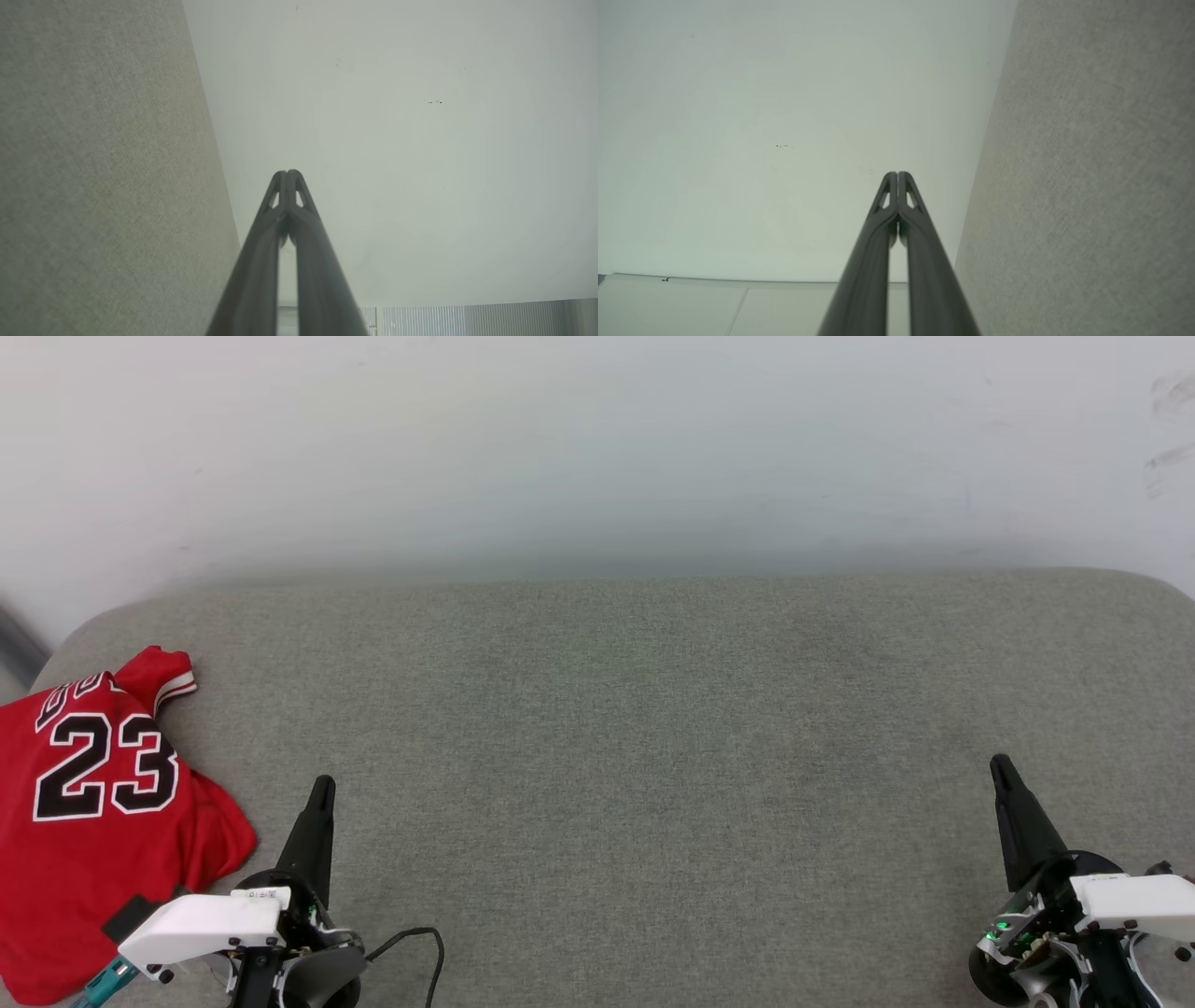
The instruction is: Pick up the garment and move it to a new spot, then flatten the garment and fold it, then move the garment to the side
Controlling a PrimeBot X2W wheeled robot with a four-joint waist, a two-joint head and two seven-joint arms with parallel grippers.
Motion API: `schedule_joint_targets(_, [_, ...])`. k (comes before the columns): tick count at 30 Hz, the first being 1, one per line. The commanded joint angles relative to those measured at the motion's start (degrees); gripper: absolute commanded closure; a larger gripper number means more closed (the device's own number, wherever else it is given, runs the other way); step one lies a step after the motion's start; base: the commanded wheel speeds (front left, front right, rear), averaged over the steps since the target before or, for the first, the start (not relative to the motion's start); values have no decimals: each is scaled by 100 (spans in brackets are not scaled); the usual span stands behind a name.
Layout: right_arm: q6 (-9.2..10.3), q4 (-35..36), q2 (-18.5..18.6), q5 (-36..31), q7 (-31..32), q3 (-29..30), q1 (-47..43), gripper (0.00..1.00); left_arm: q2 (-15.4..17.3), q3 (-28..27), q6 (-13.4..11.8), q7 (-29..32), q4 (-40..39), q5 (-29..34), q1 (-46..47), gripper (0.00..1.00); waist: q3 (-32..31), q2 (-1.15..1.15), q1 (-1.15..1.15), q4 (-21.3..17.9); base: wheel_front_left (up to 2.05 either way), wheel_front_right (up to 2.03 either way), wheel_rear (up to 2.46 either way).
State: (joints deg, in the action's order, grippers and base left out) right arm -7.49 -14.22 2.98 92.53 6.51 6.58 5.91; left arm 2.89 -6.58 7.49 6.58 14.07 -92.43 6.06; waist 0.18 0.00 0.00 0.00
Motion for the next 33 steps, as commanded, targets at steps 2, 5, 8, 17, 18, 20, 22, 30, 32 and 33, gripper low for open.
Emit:
schedule_joint_targets(2, [0,9,-19,-31,2,2,71,100,-11,-11,16,10,2,5,39,100,0,0,0,0,0,0,0])
schedule_joint_targets(5, [0,9,-19,-31,2,1,71,100,-11,-11,16,11,2,5,39,100,0,0,0,0,0,0,0])
schedule_joint_targets(8, [0,10,-19,-31,1,1,70,100,-11,-11,16,10,2,5,39,100,0,0,0,0,0,0,0])
schedule_joint_targets(17, [0,30,-4,-6,-82,-28,-84,0,-7,154,-1,-124,0,18,-8,0,4,0,0,0,0,0,0])
schedule_joint_targets(18, [0,54,-4,-18,-107,-36,-93,0,-7,190,-1,-155,-29,17,3,0,4,0,0,0,0,0,0])
schedule_joint_targets(20, [0,101,-4,-46,-156,-57,-107,0,-7,250,-1,-216,-75,30,17,0,5,0,0,1,0,0,0])
schedule_joint_targets(22, [0,150,7,-94,-209,-84,-121,0,-6,309,-1,-275,-123,42,30,0,5,0,0,2,0,0,0])
schedule_joint_targets(30, [0,315,87,-347,-430,-245,-177,0,-5,475,-1,-490,-267,431,81,0,4,0,0,12,0,0,0])
schedule_joint_targets(32, [0,355,116,-434,-489,-290,-190,0,-5,524,0,-541,-302,589,94,0,3,0,0,15,0,0,0])
schedule_joint_targets(33, [0,374,130,-483,-521,-311,-194,0,-5,549,0,-565,-313,690,100,0,3,0,0,16,0,0,0])
